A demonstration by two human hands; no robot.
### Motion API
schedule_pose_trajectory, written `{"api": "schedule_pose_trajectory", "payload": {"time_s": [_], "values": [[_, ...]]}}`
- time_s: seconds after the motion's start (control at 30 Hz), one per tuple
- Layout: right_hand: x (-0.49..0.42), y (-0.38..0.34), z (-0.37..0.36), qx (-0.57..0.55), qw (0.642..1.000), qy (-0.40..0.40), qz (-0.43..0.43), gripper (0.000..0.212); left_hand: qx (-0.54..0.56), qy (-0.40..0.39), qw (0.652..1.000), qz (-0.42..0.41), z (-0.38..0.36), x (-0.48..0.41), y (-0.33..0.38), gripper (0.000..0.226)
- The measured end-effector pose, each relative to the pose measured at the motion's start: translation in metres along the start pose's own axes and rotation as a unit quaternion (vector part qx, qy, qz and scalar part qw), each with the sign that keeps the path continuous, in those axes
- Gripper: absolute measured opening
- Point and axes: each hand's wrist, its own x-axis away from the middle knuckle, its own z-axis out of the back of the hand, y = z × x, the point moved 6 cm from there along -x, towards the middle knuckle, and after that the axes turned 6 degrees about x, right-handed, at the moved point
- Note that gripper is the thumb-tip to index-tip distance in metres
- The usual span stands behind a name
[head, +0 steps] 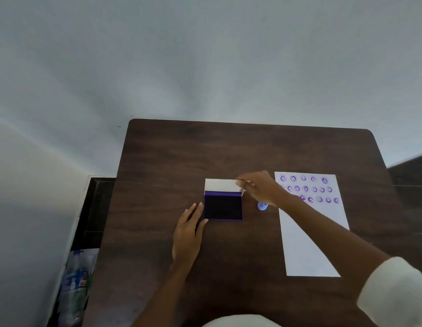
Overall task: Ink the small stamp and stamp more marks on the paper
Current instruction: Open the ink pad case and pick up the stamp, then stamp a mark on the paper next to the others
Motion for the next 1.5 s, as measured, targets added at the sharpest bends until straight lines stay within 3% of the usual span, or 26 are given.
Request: {"api": "schedule_pose_trajectory", "payload": {"time_s": [0.6,0.87,1.0,1.07,1.2,1.37,1.5], "values": [[-0.053,0.020,-0.019,0.093,0.995,0.032,-0.028,0.030,-0.016,0.003,1.000,-0.023,0.000,0.000,0.004,0.046],[-0.002,0.032,-0.007,0.095,0.988,0.095,-0.070,0.020,0.058,0.028,0.998,-0.029,0.005,0.003,0.009,0.058],[0.054,0.056,-0.017,0.076,0.984,0.100,-0.128,0.037,0.066,0.093,0.985,-0.132,0.002,0.013,0.044,0.048],[0.065,0.063,-0.028,0.065,0.983,0.087,-0.146,0.035,0.078,0.078,0.982,-0.154,-0.013,0.016,0.068,0.037],[0.068,0.066,-0.032,0.017,0.980,0.092,-0.177,0.010,0.156,0.005,0.983,-0.098,-0.047,0.013,0.102,0.029],[0.098,0.060,-0.012,-0.147,0.948,0.209,-0.192,0.021,0.263,-0.022,0.964,0.016,-0.067,0.004,0.120,0.035],[0.112,0.053,-0.008,-0.239,0.937,0.167,-0.191,0.023,0.327,-0.056,0.941,0.057,-0.075,-0.002,0.129,0.036]]}}
